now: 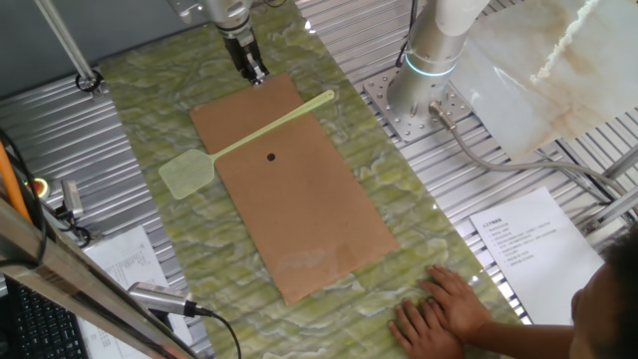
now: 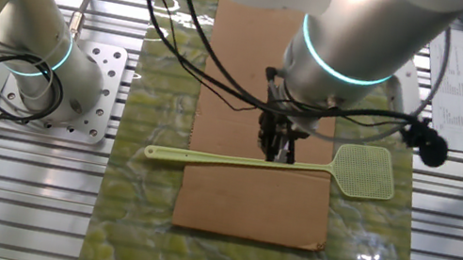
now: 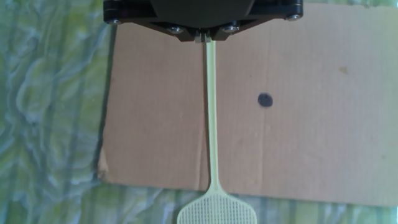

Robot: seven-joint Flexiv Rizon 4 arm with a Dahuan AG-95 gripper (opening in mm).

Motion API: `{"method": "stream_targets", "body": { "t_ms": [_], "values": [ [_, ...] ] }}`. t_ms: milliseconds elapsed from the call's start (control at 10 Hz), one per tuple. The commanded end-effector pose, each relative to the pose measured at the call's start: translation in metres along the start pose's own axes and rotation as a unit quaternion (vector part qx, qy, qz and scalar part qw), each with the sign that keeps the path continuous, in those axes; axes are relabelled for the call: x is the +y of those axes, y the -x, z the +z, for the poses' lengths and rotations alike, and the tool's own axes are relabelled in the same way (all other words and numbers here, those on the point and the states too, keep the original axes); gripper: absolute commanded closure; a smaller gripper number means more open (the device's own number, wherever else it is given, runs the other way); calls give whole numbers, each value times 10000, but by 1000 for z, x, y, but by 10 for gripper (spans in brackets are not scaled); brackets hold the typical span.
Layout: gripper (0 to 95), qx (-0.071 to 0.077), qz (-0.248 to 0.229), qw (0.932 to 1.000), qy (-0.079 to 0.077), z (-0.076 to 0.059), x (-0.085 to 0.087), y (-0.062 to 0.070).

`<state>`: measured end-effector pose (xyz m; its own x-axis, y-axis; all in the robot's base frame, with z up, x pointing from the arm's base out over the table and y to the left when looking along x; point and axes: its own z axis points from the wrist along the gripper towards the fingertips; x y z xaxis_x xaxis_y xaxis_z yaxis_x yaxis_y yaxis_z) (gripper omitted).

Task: Swat with a flyswatter

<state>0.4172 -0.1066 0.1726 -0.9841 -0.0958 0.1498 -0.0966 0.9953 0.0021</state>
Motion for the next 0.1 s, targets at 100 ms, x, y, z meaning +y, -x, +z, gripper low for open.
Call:
{"method": "stream_targets", "body": {
  "t_ms": [100],
  "values": [
    [950, -12, -8, 10000, -1, 0, 0, 1]
  ]
}}
